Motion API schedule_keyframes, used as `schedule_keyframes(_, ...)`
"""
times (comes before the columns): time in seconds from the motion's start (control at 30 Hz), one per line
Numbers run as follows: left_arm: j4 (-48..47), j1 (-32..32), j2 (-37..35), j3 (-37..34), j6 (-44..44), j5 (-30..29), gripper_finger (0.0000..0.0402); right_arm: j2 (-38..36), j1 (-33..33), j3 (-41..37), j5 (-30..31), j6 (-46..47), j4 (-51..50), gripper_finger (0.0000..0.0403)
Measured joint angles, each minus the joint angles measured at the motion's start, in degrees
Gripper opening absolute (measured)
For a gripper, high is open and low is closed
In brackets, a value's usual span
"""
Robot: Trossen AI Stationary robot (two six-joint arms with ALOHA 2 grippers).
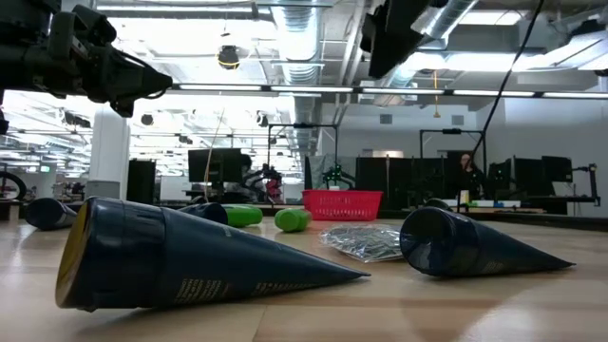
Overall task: Pick & Place Travel size toiletries
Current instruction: Put the black hairbrush into the red bin
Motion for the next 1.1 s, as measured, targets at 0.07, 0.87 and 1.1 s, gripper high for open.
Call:
schedule_keyframes(0.07, 0.01, 0.00, 0.00, 0.00, -0.02, 0.00, 0.0003, -0.02, 0.99, -3.03, 1.43, 0.48, 4.43, 0.0240)
schedule_keyframes(0.87, 0.32, 0.00, 1.06, 0.00, 0.00, 0.04, 0.0003, 10.49, 1.14, -13.71, 5.93, -2.09, 16.16, 0.0240)
schedule_keyframes(1.1, 0.13, 0.00, 1.42, 0.00, -0.02, 1.61, 0.0003, 11.93, 0.60, -13.53, 5.92, -2.07, 16.06, 0.0236)
